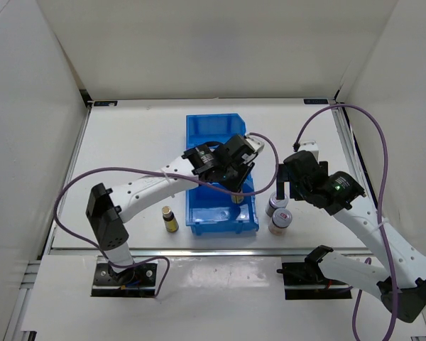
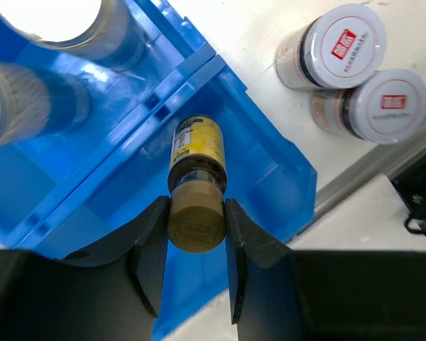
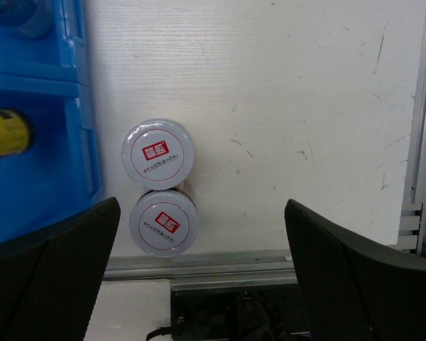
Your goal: Organize the condiment bottles
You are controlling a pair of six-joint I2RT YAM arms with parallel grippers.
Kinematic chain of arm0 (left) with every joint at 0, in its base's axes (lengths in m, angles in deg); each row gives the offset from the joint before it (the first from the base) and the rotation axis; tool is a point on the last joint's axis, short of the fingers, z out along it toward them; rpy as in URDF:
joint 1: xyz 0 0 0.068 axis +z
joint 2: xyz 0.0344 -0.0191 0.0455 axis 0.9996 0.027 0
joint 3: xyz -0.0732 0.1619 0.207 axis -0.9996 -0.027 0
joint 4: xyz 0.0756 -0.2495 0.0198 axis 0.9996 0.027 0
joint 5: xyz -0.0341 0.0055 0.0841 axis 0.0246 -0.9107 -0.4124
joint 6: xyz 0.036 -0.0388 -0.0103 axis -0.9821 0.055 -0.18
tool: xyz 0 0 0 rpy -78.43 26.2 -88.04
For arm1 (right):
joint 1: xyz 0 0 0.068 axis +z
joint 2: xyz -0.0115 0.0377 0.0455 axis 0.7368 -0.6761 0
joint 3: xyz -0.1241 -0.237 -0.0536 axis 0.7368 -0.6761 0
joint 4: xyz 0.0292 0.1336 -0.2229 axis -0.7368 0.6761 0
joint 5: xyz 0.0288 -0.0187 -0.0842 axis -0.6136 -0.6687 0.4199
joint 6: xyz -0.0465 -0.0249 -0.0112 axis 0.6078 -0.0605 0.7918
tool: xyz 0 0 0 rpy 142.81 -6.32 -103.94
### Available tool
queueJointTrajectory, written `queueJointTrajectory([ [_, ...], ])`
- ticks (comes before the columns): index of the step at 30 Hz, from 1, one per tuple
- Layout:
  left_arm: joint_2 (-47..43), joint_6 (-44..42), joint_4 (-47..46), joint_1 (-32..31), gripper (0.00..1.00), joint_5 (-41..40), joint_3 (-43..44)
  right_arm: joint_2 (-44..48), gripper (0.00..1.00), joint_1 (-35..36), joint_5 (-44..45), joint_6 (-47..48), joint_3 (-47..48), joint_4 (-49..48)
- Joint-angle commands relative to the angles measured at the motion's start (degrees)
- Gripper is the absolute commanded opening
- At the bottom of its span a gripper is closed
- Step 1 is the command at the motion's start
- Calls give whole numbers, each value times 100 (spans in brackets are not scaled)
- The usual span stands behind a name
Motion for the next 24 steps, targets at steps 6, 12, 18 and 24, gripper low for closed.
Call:
queueJointTrajectory([
  [6,251,-34,-1011,-15,11,102,-453,-46,100,11,149,-58,-34,-31],
  [12,374,-34,-1012,-15,44,102,-532,-46,100,11,149,-58,-34,-31],
  [18,-161,-34,-950,-15,100,-213,-479,-99,100,11,149,-58,-34,-31],
  [24,-1733,-157,-669,-15,100,-1390,-443,-99,100,11,149,-58,-34,-31],
])
